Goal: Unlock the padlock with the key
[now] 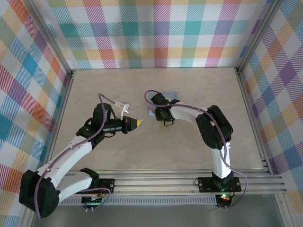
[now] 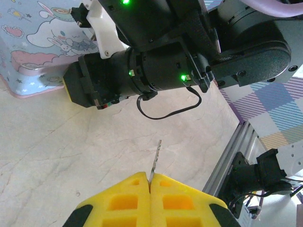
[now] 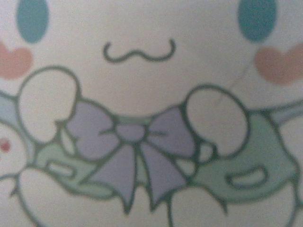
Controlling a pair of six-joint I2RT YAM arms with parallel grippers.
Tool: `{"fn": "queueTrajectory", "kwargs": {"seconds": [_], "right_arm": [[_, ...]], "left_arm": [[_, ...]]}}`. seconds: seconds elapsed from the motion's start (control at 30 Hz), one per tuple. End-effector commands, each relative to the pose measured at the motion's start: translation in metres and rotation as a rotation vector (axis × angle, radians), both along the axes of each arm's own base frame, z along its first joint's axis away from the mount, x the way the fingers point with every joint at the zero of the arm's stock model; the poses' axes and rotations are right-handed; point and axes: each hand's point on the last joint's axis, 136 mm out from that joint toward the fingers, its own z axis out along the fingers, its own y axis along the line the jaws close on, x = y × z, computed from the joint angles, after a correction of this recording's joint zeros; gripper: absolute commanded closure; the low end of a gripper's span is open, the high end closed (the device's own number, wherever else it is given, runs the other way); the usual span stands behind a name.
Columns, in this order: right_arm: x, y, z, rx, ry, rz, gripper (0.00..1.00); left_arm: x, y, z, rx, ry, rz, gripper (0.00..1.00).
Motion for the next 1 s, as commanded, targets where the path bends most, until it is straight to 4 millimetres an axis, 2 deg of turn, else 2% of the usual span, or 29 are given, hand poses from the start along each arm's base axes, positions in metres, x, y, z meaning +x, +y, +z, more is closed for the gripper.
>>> {"fn": "queueTrajectory", "kwargs": {"seconds": [0.0, 0.3, 0.5, 0.6, 0.77, 0.83, 0.97], "right_arm": [[0.0, -0.003, 0.002, -0.038, -0.017, 0.015, 0.76], [-0.013, -0.018, 0.034, -0.013, -0.026, 0.015, 1.0], [-0.03, -0.038, 0.052, 0.069, 0.046, -0.052, 1.0], [-0.044, -0.053, 0.06, 0.073, 0.083, -0.097, 1.0], [-0.072, -0.075, 0.056, 0.186, 0.21, -0.245, 1.0], [-0.076, -0.075, 0.058, 0.245, 0.253, -0.285, 1.0], [-0.072, -0.067, 0.079, 0.299, 0.3, -0.286, 1.0]], "left_arm": [[-0.008, 0.003, -0.004, 0.022, -0.01, -0.012, 1.0], [-0.007, 0.001, -0.007, 0.027, -0.019, -0.024, 1.0], [0.002, -0.005, -0.011, -0.009, -0.037, -0.024, 1.0], [0.01, -0.011, -0.013, -0.057, -0.065, -0.021, 1.0], [0.022, -0.025, -0.02, -0.078, -0.072, -0.061, 1.0], [0.025, -0.032, -0.021, -0.083, -0.078, -0.081, 1.0], [0.031, -0.046, -0.024, -0.095, -0.087, -0.116, 1.0]]}}
